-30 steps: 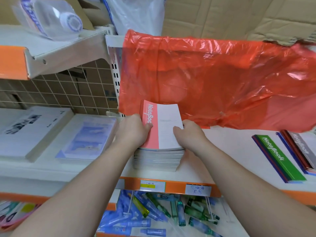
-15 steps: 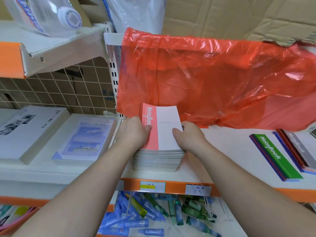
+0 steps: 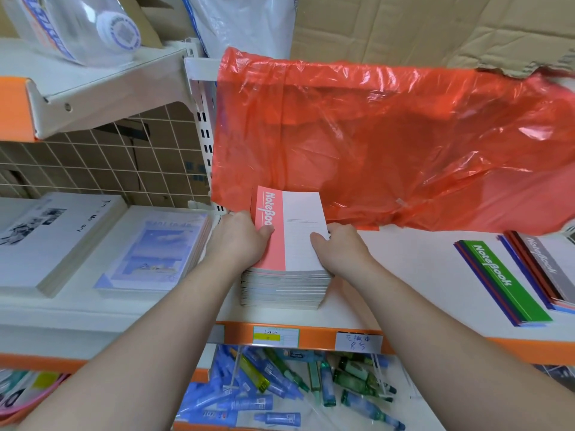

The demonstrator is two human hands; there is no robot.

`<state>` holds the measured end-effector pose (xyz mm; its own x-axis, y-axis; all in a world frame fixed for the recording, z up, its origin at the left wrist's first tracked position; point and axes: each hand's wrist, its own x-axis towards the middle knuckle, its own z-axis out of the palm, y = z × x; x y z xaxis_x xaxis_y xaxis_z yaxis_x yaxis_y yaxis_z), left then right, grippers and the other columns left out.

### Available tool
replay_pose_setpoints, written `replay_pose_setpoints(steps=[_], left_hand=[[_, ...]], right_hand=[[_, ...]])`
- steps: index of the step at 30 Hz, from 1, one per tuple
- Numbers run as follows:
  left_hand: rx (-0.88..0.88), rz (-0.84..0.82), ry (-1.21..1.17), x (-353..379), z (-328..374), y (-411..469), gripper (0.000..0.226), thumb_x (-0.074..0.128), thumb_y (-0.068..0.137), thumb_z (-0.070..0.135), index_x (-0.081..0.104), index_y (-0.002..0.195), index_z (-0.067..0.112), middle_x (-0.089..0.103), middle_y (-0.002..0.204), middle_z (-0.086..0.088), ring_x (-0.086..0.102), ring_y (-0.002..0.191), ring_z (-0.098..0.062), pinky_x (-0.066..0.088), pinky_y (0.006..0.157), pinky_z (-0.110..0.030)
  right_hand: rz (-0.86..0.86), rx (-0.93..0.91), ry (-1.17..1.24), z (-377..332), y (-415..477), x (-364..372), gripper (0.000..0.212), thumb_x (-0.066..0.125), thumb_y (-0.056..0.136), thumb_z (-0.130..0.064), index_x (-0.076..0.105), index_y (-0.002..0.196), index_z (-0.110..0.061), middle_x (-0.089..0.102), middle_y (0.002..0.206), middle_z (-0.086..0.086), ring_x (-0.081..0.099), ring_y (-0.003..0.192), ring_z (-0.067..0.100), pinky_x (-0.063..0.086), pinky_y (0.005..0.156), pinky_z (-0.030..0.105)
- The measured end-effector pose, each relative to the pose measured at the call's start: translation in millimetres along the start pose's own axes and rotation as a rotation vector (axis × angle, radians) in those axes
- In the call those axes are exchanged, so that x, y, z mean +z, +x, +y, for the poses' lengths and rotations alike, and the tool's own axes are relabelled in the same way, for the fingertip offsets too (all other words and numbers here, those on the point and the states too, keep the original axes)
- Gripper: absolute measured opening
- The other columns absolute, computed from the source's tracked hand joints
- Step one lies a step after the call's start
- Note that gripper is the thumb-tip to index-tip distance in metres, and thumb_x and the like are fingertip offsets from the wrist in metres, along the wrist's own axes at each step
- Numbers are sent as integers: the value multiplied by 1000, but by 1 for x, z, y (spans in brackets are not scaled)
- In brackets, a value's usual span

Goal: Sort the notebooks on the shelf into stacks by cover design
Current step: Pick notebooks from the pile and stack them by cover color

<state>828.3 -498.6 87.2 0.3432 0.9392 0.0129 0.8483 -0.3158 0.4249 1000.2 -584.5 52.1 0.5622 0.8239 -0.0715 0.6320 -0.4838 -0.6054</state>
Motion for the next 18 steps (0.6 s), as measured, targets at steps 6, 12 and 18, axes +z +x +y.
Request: replay_pose_setpoints(steps=[6, 12, 18], left_hand=[[188, 137, 150, -9, 40, -13, 47, 49, 96, 44, 53, 122, 6, 53, 127, -19, 46, 119, -39, 37, 99, -41], [565, 18, 288, 40, 115, -32, 63, 40, 98, 49, 35, 146, 7, 32, 155, -18, 19, 146, -39, 20, 119, -45], [663, -199, 369, 111, 183, -60, 64, 35, 101, 49, 23, 151, 12, 18, 162, -15, 7, 150, -39, 15, 120, -48]], right_hand=[[93, -82, 89, 10, -11, -30, 30, 42, 96, -33, 54, 79, -12, 59, 78, 4, 55, 81, 29, 36, 63, 33], [16, -212, -448, 76, -24, -72, 42, 34, 101, -35, 46, 131, -10, 49, 136, 12, 38, 130, 33, 33, 106, 42], [-89, -27, -622, 162, -40, -103, 60, 27, 102, -44, 18, 152, -13, 14, 160, 13, 10, 148, 31, 12, 120, 45]])
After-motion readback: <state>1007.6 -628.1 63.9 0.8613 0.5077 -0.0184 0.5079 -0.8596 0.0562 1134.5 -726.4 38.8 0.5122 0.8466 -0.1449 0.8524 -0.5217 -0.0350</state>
